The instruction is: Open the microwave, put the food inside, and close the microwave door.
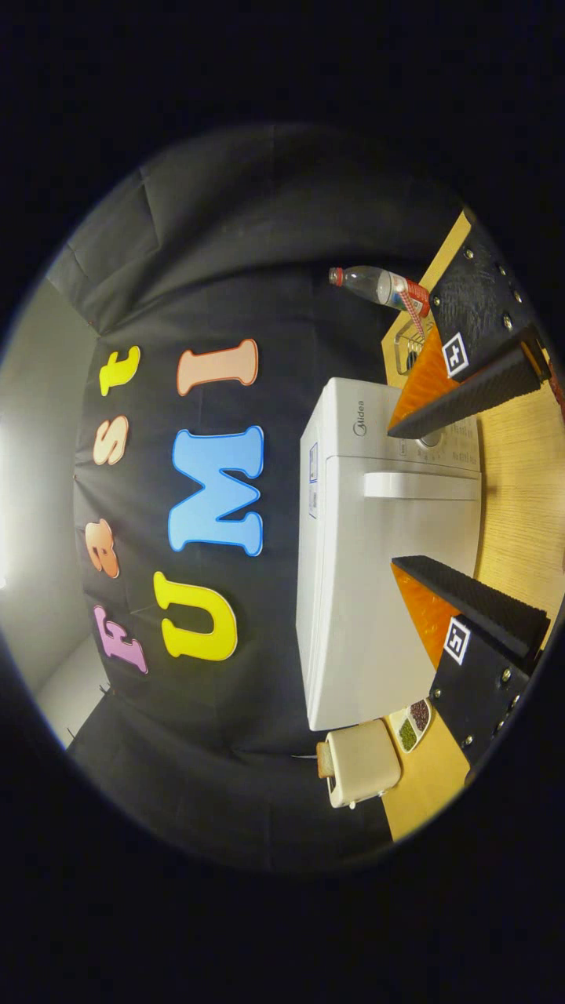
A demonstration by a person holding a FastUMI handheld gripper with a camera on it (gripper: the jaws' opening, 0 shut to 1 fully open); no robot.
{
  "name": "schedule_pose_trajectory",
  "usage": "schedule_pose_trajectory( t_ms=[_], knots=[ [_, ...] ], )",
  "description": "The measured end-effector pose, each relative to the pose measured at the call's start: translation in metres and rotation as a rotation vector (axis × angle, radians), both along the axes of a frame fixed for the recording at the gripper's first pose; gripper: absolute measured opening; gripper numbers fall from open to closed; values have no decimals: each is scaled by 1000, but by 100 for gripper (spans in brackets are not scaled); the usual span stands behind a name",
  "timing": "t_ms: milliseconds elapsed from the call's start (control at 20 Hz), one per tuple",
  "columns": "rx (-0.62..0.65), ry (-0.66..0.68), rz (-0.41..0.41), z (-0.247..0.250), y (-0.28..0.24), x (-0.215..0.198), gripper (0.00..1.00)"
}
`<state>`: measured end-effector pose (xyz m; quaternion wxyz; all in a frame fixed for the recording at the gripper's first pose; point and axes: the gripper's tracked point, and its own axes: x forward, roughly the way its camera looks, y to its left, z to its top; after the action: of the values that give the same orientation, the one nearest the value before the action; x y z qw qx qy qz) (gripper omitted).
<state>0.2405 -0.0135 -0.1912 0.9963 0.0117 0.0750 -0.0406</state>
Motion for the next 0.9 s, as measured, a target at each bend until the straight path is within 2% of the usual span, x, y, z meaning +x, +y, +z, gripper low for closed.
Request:
schedule_pose_trajectory(
  t_ms=[250, 350, 450, 550, 650, 750, 800, 850, 900],
  knots=[
    [21, 28, -19, -30, -7, 28, 95],
    [10, 40, -18, -40, -8, 36, 88],
    [10, 48, 0, -48, -5, 44, 87],
    [29, 63, 3, -54, -7, 51, 75],
    [51, 61, 6, -55, -5, 52, 73],
    [14, 62, -17, -56, -12, 52, 71],
    [1, 65, -29, -55, -15, 52, 56],
    [17, 67, -18, -57, -11, 54, 52],
    [50, 75, 8, -57, -3, 53, 42]
  ],
)
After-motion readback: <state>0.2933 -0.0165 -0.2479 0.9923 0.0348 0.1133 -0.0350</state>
